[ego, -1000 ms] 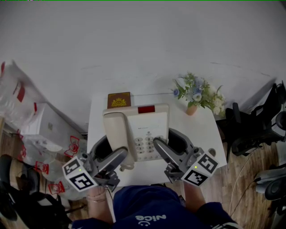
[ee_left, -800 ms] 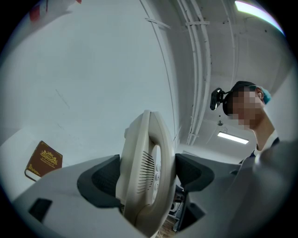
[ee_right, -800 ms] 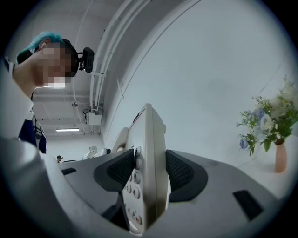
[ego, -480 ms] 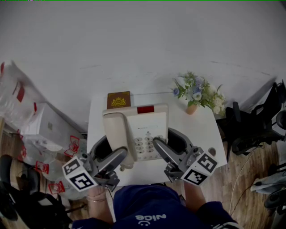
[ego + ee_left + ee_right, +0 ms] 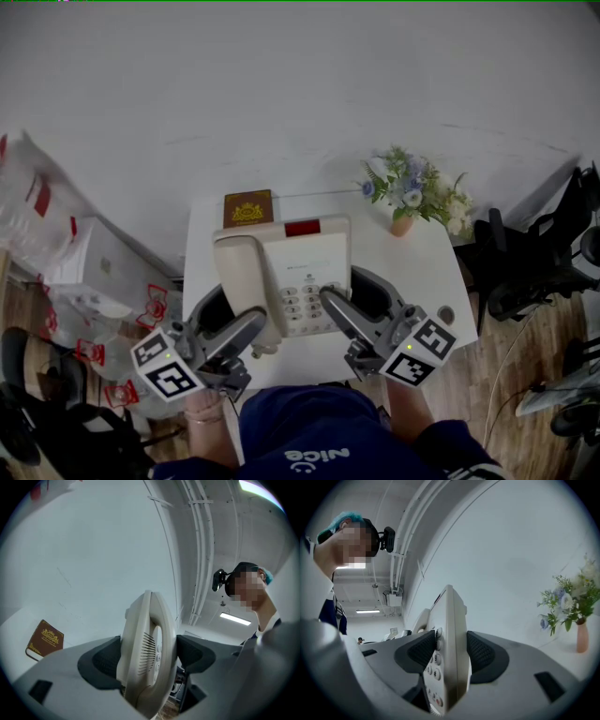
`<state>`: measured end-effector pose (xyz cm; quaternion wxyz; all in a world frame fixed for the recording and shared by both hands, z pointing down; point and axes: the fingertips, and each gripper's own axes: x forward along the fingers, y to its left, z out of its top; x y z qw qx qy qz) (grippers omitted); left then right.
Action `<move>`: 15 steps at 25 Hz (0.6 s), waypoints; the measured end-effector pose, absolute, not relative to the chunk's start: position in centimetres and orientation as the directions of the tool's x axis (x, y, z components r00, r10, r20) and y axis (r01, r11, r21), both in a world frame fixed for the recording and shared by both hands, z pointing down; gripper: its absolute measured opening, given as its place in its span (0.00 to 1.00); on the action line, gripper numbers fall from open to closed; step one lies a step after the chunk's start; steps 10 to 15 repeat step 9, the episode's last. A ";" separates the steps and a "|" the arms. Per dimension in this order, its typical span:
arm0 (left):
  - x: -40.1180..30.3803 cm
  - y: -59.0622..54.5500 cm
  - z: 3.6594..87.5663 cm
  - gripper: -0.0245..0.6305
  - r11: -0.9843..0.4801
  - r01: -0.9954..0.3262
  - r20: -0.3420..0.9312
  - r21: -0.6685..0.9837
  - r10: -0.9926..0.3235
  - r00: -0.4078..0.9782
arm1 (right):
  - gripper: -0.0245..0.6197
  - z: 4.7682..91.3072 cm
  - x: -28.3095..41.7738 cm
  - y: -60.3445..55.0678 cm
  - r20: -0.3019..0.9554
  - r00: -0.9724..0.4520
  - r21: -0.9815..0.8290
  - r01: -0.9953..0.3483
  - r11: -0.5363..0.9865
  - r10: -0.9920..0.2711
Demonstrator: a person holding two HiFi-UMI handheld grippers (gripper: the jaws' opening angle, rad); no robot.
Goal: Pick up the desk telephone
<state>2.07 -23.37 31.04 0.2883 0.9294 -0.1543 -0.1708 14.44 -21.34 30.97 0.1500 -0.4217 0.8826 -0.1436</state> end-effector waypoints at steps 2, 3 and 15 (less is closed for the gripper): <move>2.1 -23.4 31.1 0.60 -0.786 -0.189 -0.227 0.588 -0.385 0.895 | 0.40 31.0 14.5 -21.4 -0.145 -0.598 -0.379 -0.703 0.602 -0.789; 2.2 -23.4 31.1 0.60 -0.787 -0.189 -0.226 0.588 -0.384 0.895 | 0.40 31.0 14.5 -21.3 -0.145 -0.597 -0.379 -0.703 0.601 -0.789; 2.4 -22.9 31.1 0.60 -0.788 -0.192 -0.221 0.585 -0.383 0.897 | 0.40 31.1 14.7 -20.8 -0.147 -0.594 -0.383 -0.703 0.599 -0.791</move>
